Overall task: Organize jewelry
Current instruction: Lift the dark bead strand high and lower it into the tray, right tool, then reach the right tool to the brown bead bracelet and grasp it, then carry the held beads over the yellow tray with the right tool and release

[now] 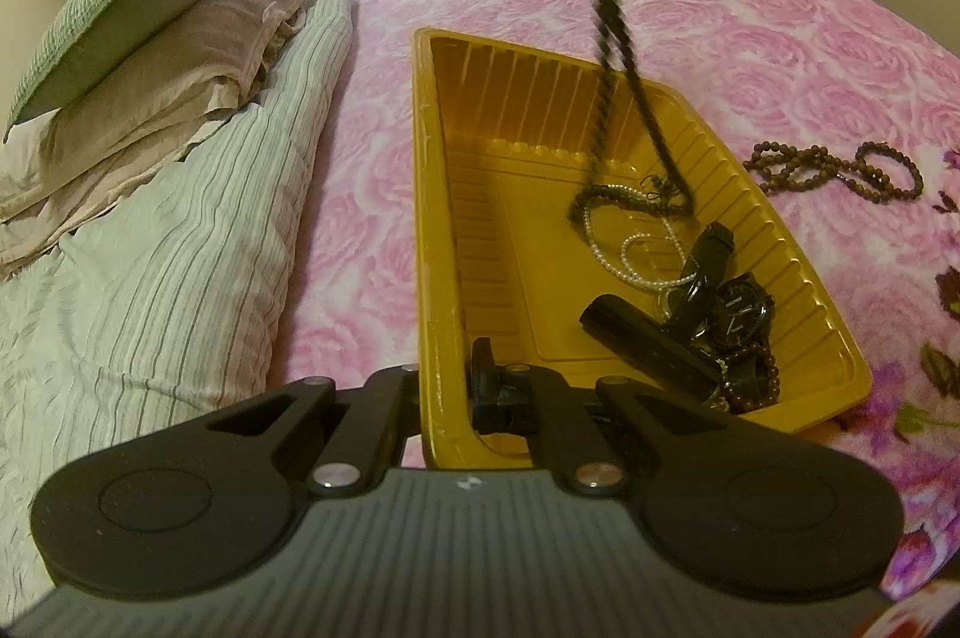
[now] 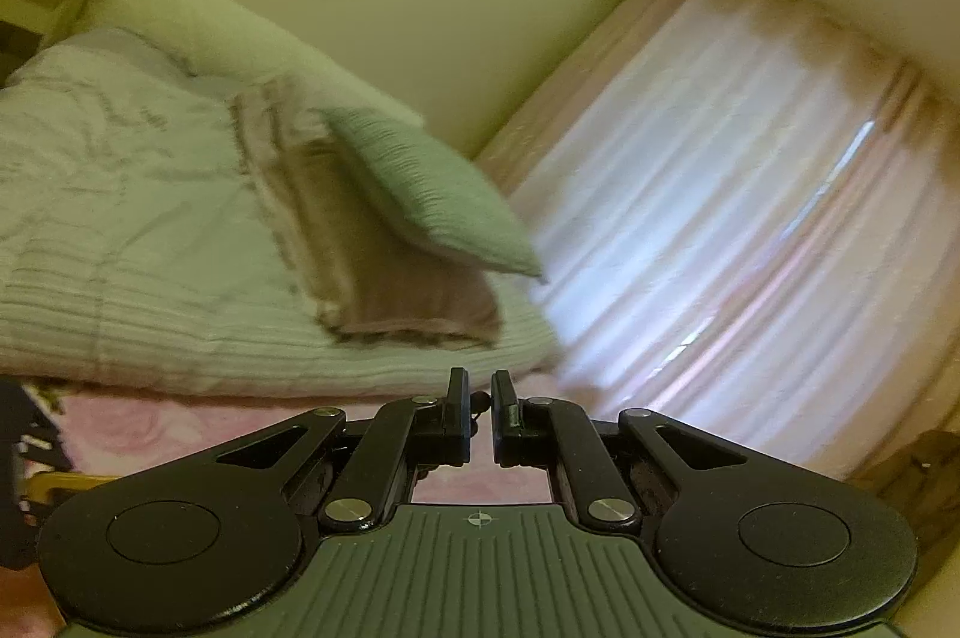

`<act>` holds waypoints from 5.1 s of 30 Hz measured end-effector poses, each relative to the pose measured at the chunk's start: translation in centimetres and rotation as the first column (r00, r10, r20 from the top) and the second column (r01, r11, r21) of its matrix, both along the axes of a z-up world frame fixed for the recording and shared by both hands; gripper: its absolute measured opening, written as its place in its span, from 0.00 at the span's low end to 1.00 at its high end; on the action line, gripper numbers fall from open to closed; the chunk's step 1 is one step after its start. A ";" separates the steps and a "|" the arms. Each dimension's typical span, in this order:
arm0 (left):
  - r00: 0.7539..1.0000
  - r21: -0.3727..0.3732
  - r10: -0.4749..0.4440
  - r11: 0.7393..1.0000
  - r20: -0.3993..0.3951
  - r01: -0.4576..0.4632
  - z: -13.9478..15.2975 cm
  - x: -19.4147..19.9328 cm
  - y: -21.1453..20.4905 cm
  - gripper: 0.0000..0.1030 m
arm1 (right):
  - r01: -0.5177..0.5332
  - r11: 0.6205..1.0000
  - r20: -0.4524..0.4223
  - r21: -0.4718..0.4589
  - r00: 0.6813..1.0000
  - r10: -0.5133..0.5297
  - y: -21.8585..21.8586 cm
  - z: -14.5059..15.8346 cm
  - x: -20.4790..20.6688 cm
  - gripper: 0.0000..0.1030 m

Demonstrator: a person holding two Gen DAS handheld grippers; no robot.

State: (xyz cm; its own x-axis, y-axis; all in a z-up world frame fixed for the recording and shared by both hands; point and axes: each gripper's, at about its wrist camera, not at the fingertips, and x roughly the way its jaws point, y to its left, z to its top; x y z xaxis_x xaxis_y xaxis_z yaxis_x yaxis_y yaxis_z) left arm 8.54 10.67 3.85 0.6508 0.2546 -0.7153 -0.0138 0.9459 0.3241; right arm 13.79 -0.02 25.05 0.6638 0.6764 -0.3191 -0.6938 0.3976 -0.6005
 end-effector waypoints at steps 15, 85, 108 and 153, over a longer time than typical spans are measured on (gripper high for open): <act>1.000 -0.012 0.004 1.000 0.002 -0.004 -0.1 0.0 0.3 0.03 | 0.002 0.988 -0.162 -0.156 0.986 -0.028 3.6 -8.1 2.3 0.06; 1.000 -0.001 0.010 1.000 0.000 -0.010 -0.2 -0.1 0.3 0.03 | 0.539 0.842 -0.712 0.013 0.597 -0.371 -18.5 -18.8 7.3 0.20; 1.000 0.029 -0.004 1.000 -0.016 0.005 -0.1 0.1 -0.3 0.03 | 0.736 0.675 -0.836 -0.046 0.342 -0.429 -24.6 -28.3 7.7 0.33; 1.000 0.030 -0.006 1.000 -0.013 0.007 0.0 0.1 -0.2 0.03 | 0.539 0.838 -0.737 0.089 0.601 -0.308 -18.2 -18.4 1.3 0.06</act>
State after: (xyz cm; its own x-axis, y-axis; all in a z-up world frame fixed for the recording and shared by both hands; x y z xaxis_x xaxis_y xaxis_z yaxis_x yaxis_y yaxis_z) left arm 8.62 10.43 3.83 0.6433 0.2721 -0.7157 -0.0035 0.9357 0.3527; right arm 15.07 -18.21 6.70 0.5749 0.5059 -0.6431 -0.5574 0.8175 0.1448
